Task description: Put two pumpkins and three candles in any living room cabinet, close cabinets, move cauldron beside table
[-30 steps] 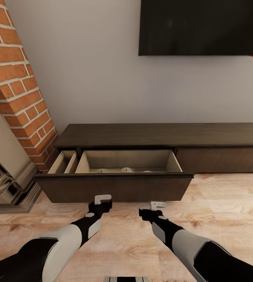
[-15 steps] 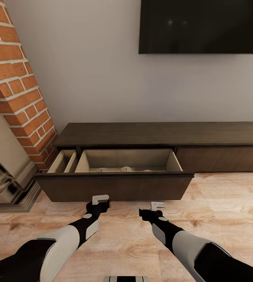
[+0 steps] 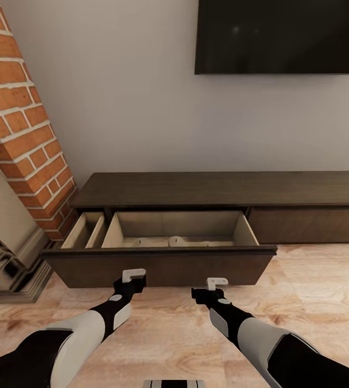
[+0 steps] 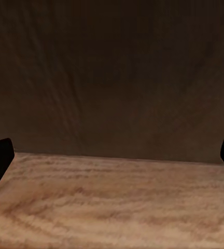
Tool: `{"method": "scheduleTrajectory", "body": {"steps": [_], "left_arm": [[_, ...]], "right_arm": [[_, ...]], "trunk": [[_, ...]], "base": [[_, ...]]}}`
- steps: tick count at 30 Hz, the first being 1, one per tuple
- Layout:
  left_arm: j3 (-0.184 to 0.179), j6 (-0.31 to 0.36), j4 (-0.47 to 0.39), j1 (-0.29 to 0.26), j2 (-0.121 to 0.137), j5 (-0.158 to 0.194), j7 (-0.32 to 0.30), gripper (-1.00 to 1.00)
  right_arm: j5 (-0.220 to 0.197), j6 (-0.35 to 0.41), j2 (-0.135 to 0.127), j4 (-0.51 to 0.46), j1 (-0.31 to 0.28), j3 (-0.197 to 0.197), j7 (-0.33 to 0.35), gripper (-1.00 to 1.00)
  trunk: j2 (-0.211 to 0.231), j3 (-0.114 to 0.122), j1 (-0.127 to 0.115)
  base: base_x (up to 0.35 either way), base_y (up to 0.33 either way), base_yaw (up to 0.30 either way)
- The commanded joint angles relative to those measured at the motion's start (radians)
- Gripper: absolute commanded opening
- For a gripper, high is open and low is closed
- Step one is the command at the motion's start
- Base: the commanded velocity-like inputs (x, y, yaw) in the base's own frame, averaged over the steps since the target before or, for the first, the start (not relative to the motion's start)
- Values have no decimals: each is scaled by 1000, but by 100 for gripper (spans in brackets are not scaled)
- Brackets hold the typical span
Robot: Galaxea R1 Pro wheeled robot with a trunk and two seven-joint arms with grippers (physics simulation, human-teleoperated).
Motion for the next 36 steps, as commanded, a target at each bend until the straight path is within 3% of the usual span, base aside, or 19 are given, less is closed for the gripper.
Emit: {"method": "scheduleTrajectory", "body": {"steps": [1,11,36], "left_arm": [[1,-7,3,-1,0,3,1,100],[1,-6,5,-1,0,3,1,100],[1,-6,5,0,0,3,1,100]], "right_arm": [[-8,-2,0,0,0,8,-4,100],[-8,-2,0,0,0,9,-4,100],[-8,-2,0,1,0,9,-4,100]], "trunk": [[0,-1,0],[0,-1,0],[0,-1,0]], "base": [[18,1,0],[158,-28,0],[47,-3,0]]}}
